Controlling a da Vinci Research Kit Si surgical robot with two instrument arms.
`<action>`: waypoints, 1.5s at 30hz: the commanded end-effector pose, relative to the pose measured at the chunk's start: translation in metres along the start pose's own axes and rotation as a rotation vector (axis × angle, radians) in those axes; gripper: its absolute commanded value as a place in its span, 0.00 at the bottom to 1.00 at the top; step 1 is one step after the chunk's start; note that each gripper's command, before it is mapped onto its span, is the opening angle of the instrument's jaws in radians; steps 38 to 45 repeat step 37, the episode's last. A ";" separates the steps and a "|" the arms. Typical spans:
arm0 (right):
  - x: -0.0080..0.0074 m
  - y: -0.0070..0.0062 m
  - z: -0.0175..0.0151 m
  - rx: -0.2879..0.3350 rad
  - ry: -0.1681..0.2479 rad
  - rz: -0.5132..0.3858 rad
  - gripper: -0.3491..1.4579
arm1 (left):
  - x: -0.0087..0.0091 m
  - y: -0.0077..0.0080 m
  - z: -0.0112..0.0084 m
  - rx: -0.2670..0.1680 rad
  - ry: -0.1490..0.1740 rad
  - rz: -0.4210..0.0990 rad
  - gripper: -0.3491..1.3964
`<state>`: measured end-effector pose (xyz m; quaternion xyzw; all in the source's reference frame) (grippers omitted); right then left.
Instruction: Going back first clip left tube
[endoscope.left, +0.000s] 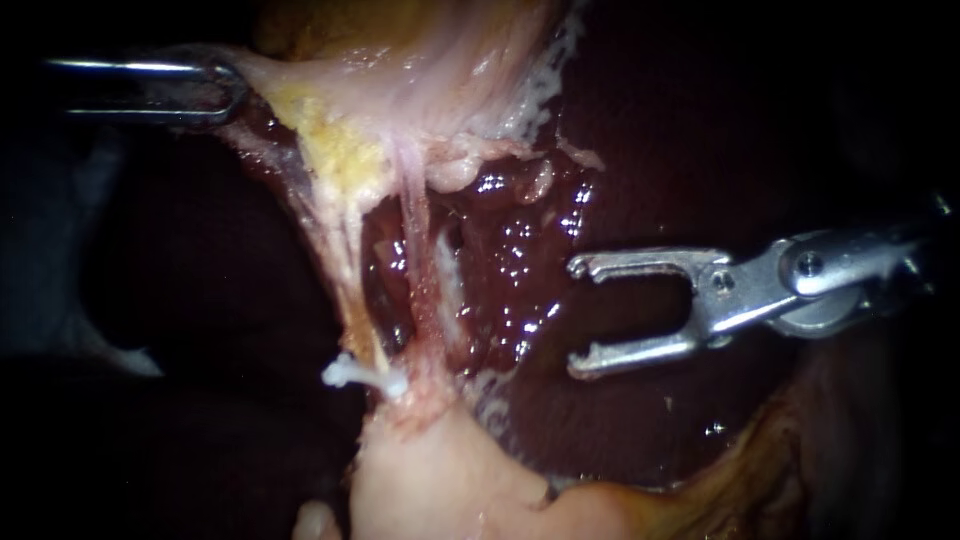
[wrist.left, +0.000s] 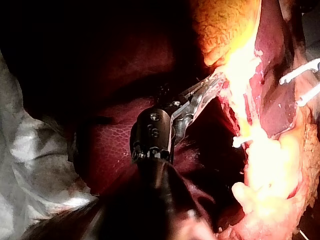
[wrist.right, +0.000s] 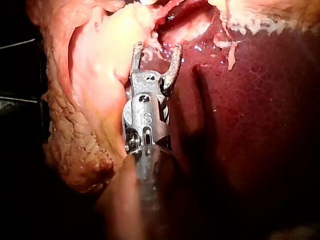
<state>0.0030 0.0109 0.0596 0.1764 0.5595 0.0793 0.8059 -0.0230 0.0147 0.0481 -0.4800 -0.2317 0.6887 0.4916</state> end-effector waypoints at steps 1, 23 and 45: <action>-0.0001 0.0000 -0.0001 0.001 0.000 0.001 0.47 | 0.0000 0.0000 0.0000 0.000 0.000 0.000 0.00; -0.0001 -0.0002 -0.0003 0.002 0.000 0.000 0.47 | -0.0036 -0.0007 0.0055 -0.006 0.002 0.022 0.00; 0.0000 -0.0002 -0.0005 0.003 0.000 0.001 0.47 | -0.0042 -0.0010 0.0063 -0.004 -0.009 0.028 0.00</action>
